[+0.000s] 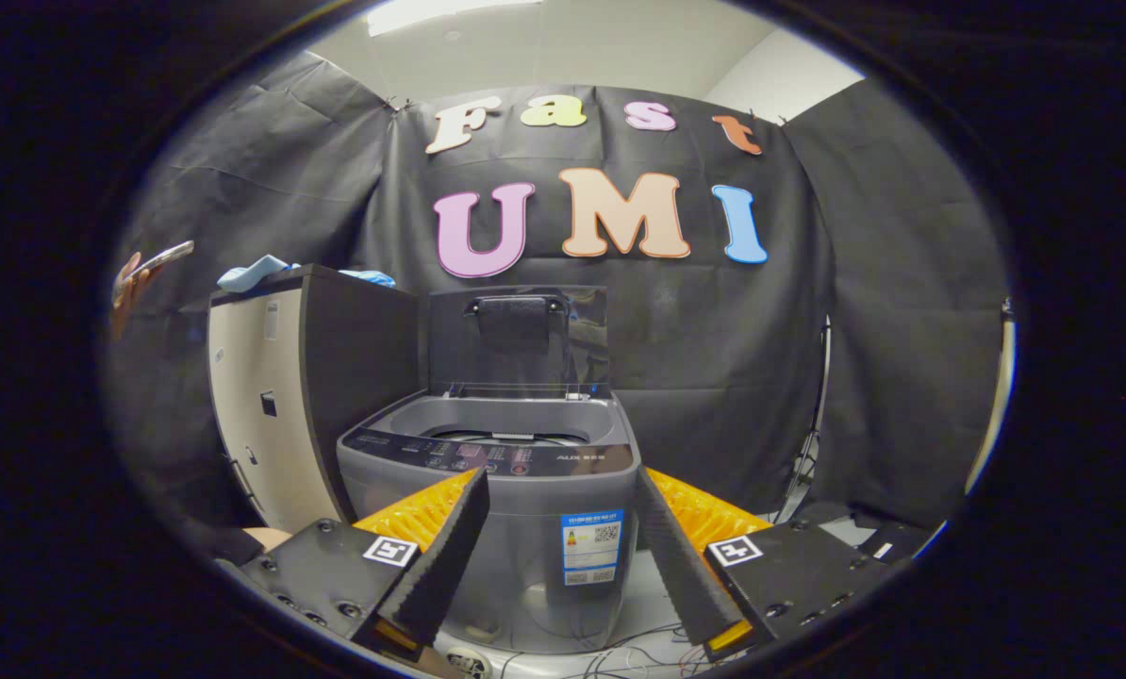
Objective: Put the clothes into the washing machine and then close the washing machine lid.
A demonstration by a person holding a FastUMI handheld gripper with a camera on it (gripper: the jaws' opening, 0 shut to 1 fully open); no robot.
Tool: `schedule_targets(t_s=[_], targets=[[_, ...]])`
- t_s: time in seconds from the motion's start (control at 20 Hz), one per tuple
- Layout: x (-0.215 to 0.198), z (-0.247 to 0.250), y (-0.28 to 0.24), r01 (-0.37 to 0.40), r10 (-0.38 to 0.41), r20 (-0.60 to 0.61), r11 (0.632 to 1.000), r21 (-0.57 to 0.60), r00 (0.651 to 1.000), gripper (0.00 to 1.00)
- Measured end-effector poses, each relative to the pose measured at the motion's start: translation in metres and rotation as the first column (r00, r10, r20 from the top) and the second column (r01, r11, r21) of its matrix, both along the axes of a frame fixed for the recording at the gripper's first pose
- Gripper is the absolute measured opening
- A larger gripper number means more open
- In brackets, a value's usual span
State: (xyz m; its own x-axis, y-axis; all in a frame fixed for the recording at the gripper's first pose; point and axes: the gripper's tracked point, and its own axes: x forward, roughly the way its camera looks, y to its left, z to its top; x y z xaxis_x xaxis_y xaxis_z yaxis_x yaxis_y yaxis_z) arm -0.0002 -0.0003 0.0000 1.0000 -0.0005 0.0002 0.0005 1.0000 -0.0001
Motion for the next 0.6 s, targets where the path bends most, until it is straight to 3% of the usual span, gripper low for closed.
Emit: schedule_targets(t_s=[0.35, 0.5, 0.6], targets=[[0.004, 0.007, 0.004, 0.001, -0.001, 0.008, 1.000, -0.007, 1.000, 0.96], [0.020, 0.058, 0.040, -0.049, 0.047, 0.071, 0.998, 0.034, 0.996, 0.96], [0.041, 0.111, 0.080, -0.127, 0.121, 0.124, 0.991, 0.047, 0.985, 0.96]])
